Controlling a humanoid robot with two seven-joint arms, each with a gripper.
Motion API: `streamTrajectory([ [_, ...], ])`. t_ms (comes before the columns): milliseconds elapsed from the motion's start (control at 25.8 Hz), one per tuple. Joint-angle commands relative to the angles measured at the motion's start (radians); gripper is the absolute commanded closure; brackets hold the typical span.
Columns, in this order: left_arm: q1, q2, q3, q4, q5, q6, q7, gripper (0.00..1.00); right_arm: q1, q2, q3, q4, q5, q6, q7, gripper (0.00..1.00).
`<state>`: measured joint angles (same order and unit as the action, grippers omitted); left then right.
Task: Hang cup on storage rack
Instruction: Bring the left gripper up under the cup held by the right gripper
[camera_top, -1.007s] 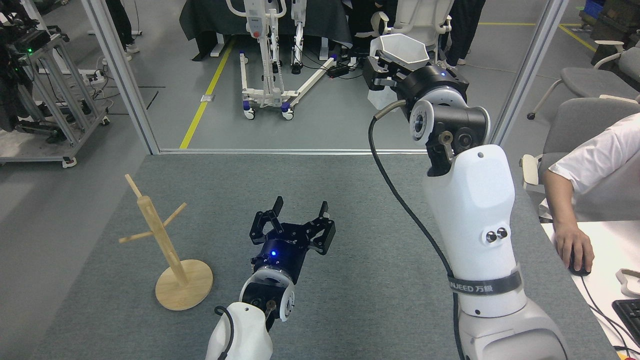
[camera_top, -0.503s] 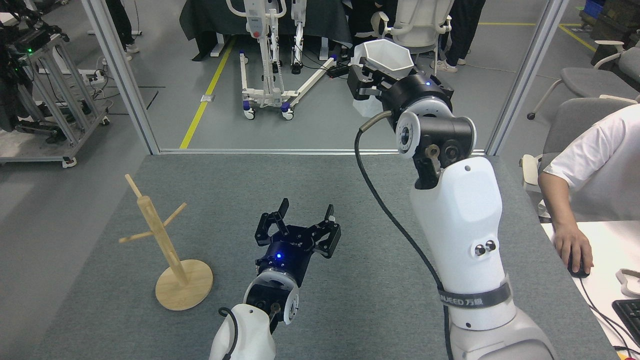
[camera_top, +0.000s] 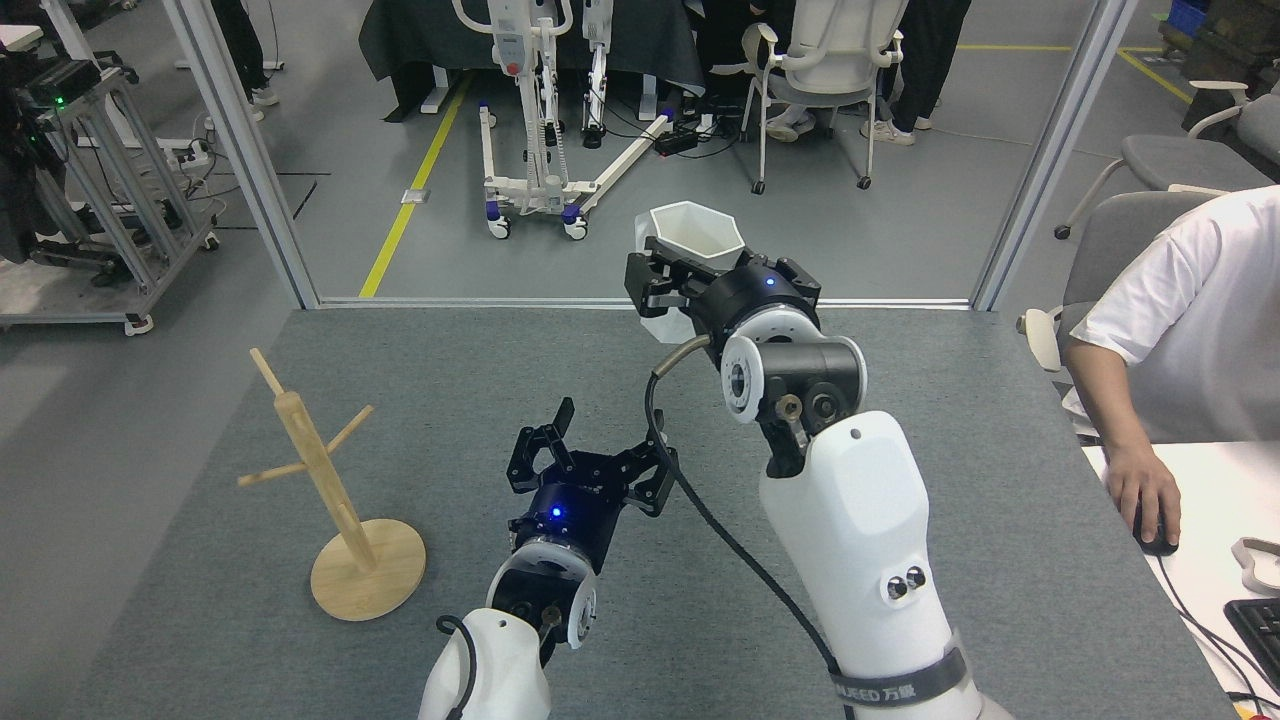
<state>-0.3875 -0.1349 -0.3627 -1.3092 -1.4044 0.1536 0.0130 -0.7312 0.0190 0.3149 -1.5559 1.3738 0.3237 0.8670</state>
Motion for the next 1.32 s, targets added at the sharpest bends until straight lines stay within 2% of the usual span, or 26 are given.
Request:
streamTrajectory([
  [0,-0.001,0.0,0.002,0.004,-0.001,0.014,-0.001,0.01,0.024,0.01,0.026,0.0,0.002,0.0,-0.008,0.98],
  [465,0.03,0.026,0.011,0.054,-0.004,0.02,0.015,0.01,0.064,0.012,0.064,0.007,0.008,0.0,-0.016,0.98],
  [620,0.068,0.064,0.025,0.033,-0.03,0.018,0.073,0.01,0.065,0.009,0.062,0.007,0.008,0.0,-0.016,0.98],
  [813,0.059,0.064,0.028,0.024,-0.077,0.02,0.078,0.01,0.067,0.004,0.062,0.014,0.008,0.0,-0.016,0.98],
  [1123,0.059,0.083,0.027,-0.093,-0.085,-0.032,0.085,0.01,0.065,0.004,0.062,0.016,0.008,0.0,-0.017,0.98],
  [1278,0.024,0.069,0.025,-0.071,-0.091,-0.048,0.085,0.01,0.065,0.006,0.062,0.016,0.008,-0.002,-0.017,0.98],
])
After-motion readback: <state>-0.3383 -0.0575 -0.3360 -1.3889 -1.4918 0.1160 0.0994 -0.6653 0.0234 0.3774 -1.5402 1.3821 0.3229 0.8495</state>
